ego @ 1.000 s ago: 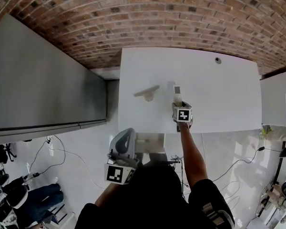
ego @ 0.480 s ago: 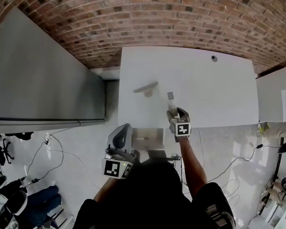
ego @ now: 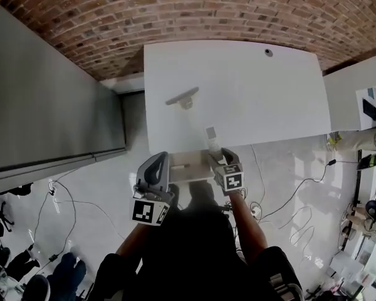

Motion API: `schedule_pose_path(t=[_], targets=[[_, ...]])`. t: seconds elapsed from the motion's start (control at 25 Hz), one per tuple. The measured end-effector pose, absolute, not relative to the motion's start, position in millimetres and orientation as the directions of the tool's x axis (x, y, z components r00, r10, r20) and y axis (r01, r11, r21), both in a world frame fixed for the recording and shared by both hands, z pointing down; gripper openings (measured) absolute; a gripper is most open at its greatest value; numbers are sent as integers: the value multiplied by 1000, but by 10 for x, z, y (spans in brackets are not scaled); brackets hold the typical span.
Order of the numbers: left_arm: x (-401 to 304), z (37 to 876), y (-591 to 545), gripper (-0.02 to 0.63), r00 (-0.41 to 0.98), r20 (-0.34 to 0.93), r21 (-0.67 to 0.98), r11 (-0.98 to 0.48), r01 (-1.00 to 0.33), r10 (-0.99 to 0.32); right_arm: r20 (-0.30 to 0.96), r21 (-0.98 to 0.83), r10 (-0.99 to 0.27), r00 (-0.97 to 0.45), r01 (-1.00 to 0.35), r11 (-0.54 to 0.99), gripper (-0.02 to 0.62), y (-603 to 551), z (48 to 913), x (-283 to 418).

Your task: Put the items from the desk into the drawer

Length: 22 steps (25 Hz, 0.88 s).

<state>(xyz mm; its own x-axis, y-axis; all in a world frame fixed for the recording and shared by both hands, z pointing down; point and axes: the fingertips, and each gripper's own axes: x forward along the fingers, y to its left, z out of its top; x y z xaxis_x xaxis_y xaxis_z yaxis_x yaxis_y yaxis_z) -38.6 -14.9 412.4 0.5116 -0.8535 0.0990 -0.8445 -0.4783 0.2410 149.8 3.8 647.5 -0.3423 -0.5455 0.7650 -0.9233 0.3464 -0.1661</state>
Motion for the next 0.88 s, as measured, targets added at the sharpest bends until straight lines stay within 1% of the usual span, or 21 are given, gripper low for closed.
schedule_pose_path(t=[0.32, 0.52, 0.64, 0.72, 0.88], targets=[[-426, 4345, -94, 3, 586, 110, 255, -547, -797, -802, 811, -193, -476, -341, -923, 332, 232, 734, 6768, 1282], [-383, 4470, -11, 3, 616, 119, 272, -571, -774, -779, 848, -220, -392, -356, -911, 350, 232, 1093, 7117, 1153], [-383, 4540, 38, 3, 624, 129, 273, -578, -769, -770, 877, -241, -321, -357, -906, 348, 232, 1302, 7429, 1113], [-396, 4592, 51, 3, 625, 137, 276, -576, -769, -769, 900, -248, -266, -345, -908, 339, 232, 1430, 7687, 1128], [-419, 4687, 33, 3, 623, 146, 281, -572, -771, -768, 923, -258, -201, -328, -916, 306, 232, 1472, 8137, 1145]])
